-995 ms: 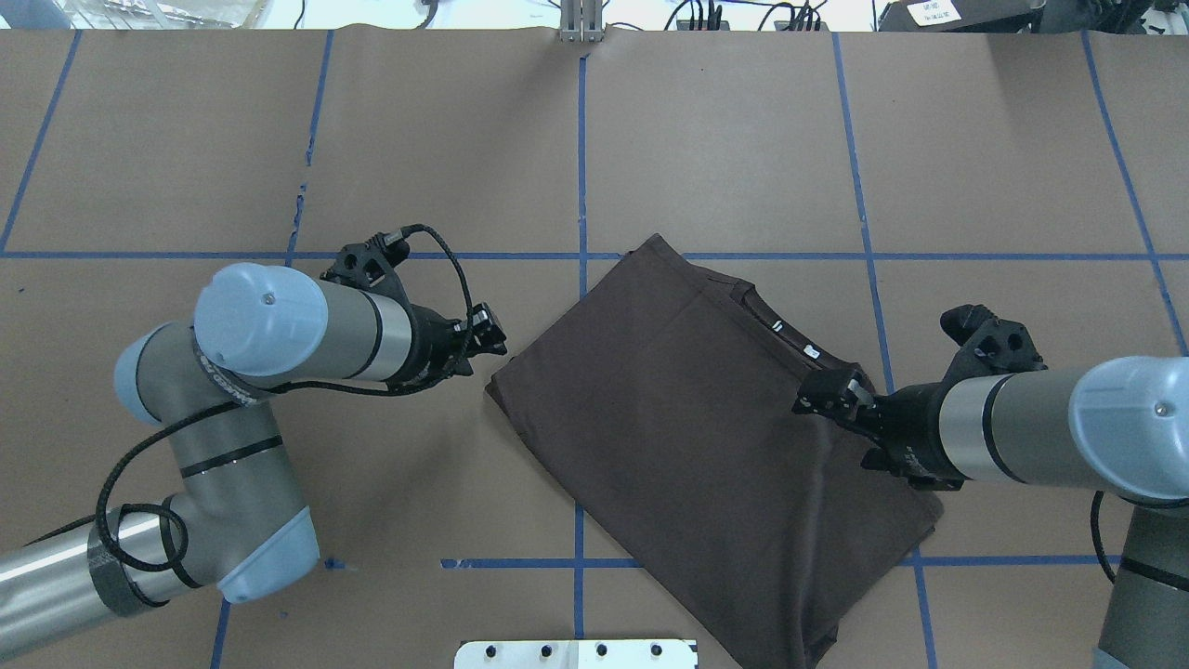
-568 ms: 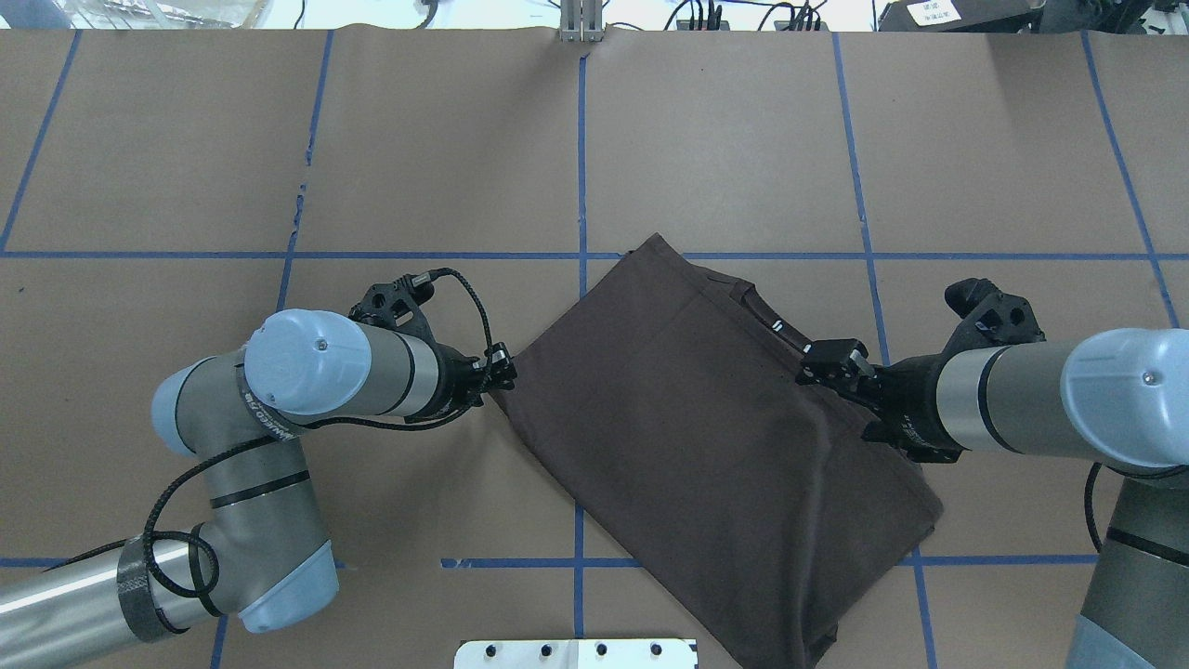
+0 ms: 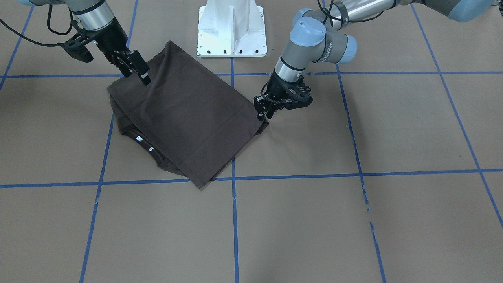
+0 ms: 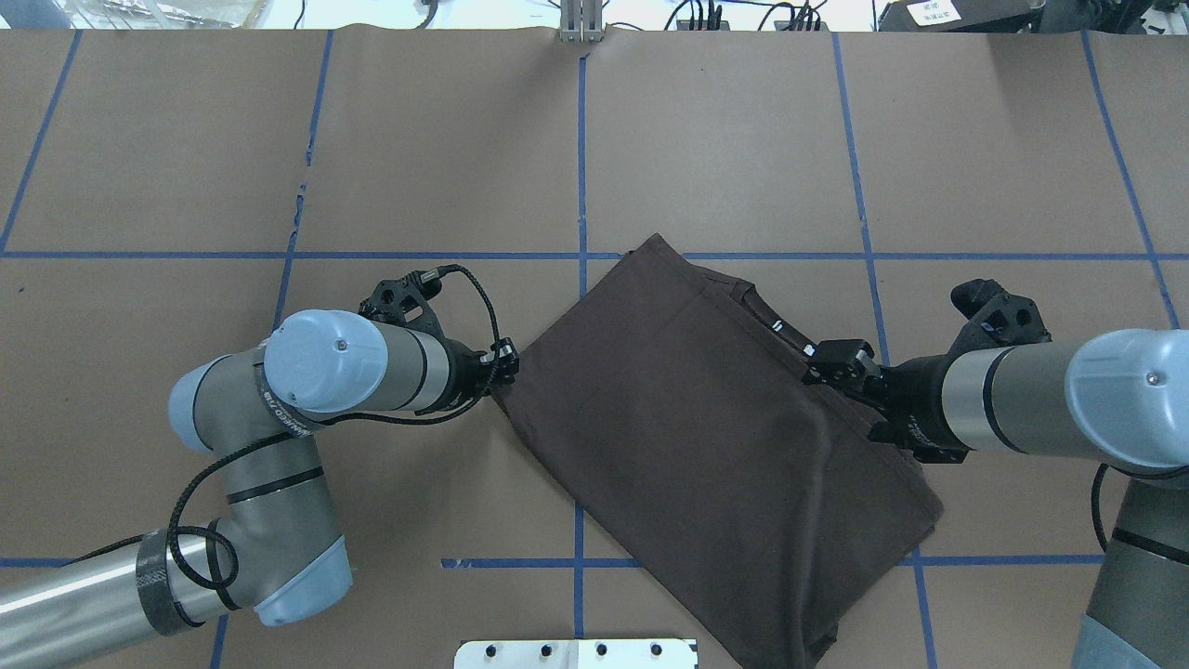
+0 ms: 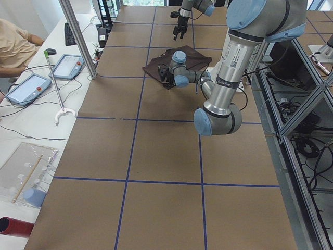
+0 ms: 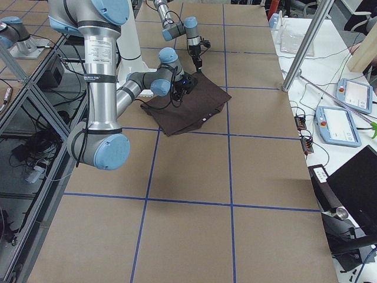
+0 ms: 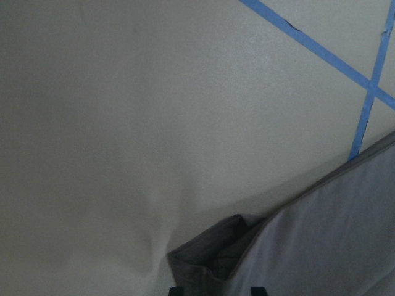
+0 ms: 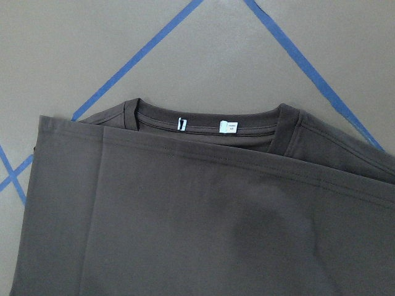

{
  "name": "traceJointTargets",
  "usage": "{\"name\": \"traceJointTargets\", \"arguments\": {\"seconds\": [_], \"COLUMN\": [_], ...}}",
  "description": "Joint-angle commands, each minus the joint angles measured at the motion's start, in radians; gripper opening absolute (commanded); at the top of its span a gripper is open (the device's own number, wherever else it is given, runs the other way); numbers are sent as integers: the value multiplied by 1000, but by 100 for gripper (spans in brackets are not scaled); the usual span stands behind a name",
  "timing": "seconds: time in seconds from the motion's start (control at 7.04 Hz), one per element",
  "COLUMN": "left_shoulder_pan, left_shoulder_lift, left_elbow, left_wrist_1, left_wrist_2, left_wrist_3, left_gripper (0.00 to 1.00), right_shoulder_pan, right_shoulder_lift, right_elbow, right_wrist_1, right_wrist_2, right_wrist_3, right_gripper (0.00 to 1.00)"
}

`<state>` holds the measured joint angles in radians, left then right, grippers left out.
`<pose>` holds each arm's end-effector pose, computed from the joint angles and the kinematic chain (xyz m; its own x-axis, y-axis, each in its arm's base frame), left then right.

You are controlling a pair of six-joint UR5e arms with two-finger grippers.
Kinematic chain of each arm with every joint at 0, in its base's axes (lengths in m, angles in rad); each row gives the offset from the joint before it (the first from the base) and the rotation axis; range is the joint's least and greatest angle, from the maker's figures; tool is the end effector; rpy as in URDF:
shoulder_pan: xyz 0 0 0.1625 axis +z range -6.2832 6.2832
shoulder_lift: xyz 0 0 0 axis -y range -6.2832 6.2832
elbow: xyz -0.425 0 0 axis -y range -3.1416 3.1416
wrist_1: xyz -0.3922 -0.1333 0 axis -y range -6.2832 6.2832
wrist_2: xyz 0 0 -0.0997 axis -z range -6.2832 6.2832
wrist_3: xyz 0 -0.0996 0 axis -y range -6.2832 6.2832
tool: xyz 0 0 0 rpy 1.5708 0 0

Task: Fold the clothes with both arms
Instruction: 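Move both grippers onto opposite edges of the folded shirt and grasp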

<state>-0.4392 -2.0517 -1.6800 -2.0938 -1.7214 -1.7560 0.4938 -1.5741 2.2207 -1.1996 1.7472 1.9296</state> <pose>0.5424 -0.3856 0.2751 0.3381 -0.3600 -0.8695 0.3671 0.9012 -0.2304 -0.3391 -0.3141 0.3179 0.3154 0.5624 0.7644 -0.4762 0.7905 -0.3851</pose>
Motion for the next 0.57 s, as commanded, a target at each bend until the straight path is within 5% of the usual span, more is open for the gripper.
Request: {"name": "traceJointTargets", "arguments": {"seconds": [0.0, 0.43], "left_shoulder_pan": [-7, -128], "left_shoulder_lift": [-1, -50], "left_elbow": [2, 46], "left_wrist_1": [0, 1], "left_wrist_2": [5, -1], "left_wrist_3": [3, 88], "left_gripper": [0, 0], "right_shoulder_pan": [0, -1], "right_shoulder_lift": [-1, 12], "right_elbow": [-3, -3], "right_wrist_1": [0, 0], "right_wrist_2": [0, 0], "right_wrist_3": [2, 0], "right_gripper": [100, 100]}}
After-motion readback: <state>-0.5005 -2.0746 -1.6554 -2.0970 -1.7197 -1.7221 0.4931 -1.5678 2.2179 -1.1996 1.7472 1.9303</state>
